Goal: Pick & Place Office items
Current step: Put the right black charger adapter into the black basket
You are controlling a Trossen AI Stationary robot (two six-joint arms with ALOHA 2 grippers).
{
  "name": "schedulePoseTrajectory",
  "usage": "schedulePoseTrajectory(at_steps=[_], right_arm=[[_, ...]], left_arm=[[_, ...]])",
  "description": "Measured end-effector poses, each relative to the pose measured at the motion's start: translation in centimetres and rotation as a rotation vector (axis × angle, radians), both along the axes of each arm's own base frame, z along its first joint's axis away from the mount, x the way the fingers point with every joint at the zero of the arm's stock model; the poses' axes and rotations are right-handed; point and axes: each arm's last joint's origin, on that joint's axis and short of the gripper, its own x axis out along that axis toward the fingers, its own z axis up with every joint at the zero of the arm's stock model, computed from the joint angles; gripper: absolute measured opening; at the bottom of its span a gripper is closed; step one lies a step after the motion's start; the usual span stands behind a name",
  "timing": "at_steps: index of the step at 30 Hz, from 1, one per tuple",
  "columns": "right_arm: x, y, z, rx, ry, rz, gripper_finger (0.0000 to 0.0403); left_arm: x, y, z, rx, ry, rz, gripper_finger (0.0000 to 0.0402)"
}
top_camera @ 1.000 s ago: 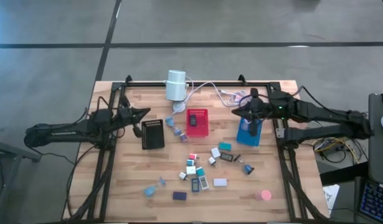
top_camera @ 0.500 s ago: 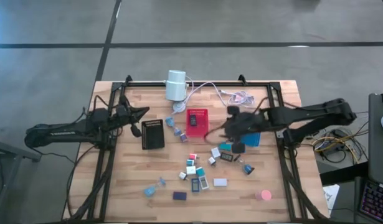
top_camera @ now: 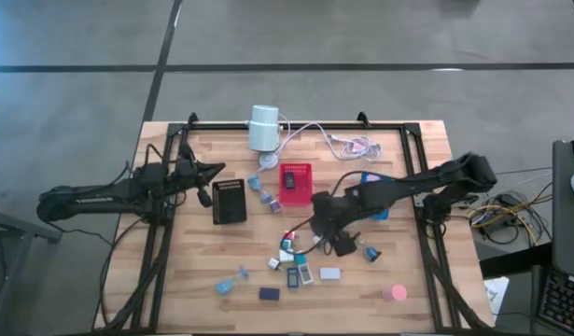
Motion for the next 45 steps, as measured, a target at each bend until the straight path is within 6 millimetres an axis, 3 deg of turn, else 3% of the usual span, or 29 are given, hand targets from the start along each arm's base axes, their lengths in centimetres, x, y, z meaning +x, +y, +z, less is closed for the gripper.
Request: schedulePoseTrajectory(at_steps=[13,36,45], right_arm=[[3.0,0.9,-4.4,0.014,0.125,0.127,0.0265],[3.8,0.5,-9.6,-0.005,0.273,0.124,0.0237],[3.8,0.1,-9.9,-0.005,0.29,0.116,0.0204]], left_arm=[[0.0,0.0,-0.1,0.01,0.013,-0.001,0.0],[0.0,0.0,-0.1,0.013,0.014,-0.001,0.0],[0.0,0.0,-0.1,0.019,0.017,-0.001,0.0]])
